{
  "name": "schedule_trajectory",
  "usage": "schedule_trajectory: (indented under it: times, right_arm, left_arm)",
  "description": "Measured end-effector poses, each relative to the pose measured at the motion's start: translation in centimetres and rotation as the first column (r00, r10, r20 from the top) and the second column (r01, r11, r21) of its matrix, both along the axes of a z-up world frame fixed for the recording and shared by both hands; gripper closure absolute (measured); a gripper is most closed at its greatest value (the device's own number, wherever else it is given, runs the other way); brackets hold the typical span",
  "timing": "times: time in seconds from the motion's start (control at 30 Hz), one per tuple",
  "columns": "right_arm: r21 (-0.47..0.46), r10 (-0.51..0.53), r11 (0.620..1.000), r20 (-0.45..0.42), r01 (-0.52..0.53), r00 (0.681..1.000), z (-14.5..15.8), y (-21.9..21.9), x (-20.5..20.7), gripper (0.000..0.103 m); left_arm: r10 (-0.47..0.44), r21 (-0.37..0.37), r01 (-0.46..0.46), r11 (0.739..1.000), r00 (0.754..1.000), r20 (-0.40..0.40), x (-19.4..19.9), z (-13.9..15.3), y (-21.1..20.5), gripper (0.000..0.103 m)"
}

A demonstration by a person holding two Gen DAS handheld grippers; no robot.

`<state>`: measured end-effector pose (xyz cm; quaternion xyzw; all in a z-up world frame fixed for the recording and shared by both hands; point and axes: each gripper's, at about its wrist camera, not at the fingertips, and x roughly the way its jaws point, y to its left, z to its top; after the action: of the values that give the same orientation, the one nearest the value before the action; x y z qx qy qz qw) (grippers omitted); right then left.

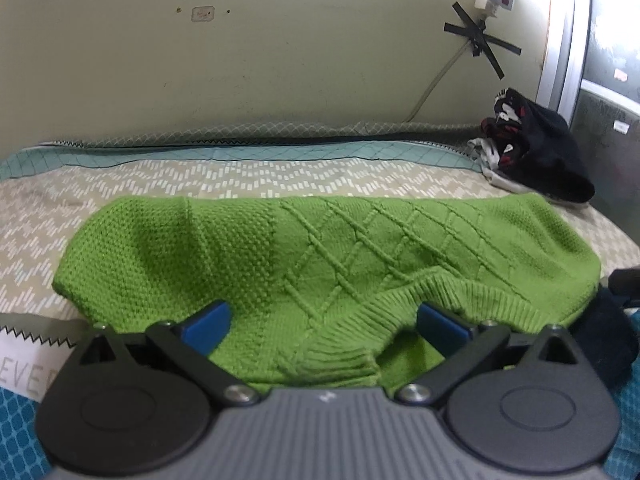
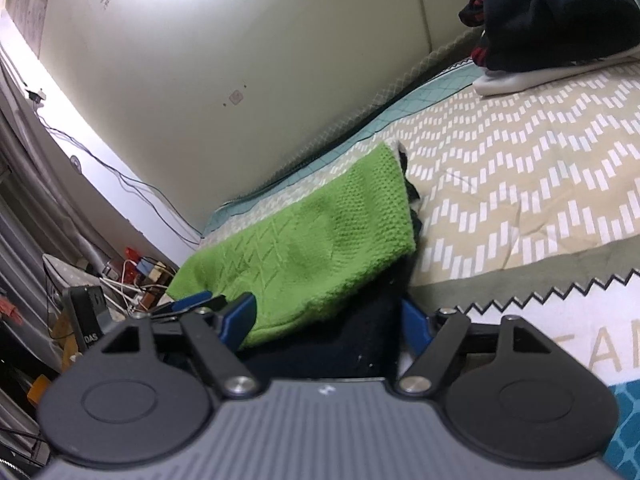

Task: Fold small clothes
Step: 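Grasp the sweater edge with the right tool and fold it toward the left tool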

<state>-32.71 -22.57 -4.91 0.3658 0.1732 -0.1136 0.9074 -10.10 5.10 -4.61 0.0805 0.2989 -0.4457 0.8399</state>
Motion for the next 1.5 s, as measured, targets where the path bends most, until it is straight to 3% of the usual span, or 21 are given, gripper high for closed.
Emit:
schedule_trajectory:
  times: [0.33, 0.57, 0.73, 0.97, 1.2, 1.5]
  right_arm:
    - [0.021, -0.073, 0.997, -0.040, 0.074, 0.997, 0.7, -0.9, -3.4, 0.034]
    - [0.056, 0.008, 0.998, -0.019, -0.007, 1.000, -0.1, -0.2, -0.6, 0.033]
    - [0.024, 0.034, 0.999, -0.017, -0.033, 0.999, 0.0, 0.9, 1.8, 0.029]
    - [0.043, 0.024, 0.999, -0.008, -0.023, 1.000, 0.1, 0.8, 1.5, 0.028]
    - [0.029, 0.024, 0.999, -0.004, -0.024, 1.000, 0.3, 1.5, 2.0, 0.016]
    - [0.032, 0.015, 0.999, 0.002, -0.015, 1.000, 0.2, 1.4, 2.1, 0.016]
  left_arm:
    - [-0.007, -0.118, -0.004, 0.993, 0.996, -0.088, 1.4, 0.4, 2.1, 0.001]
    - [-0.007, -0.132, -0.006, 0.991, 0.996, -0.094, 1.5, 0.5, 2.4, 0.001]
    - [-0.007, -0.132, -0.006, 0.991, 0.996, -0.094, 1.6, 0.5, 2.5, 0.001]
    - [-0.007, -0.148, -0.010, 0.989, 0.994, -0.110, 1.8, 0.4, 2.7, 0.001]
    - [-0.006, -0.150, -0.011, 0.989, 0.994, -0.112, 1.8, 0.4, 2.8, 0.001]
    - [-0.003, -0.159, -0.017, 0.987, 0.993, -0.121, 1.9, 0.5, 2.9, 0.001]
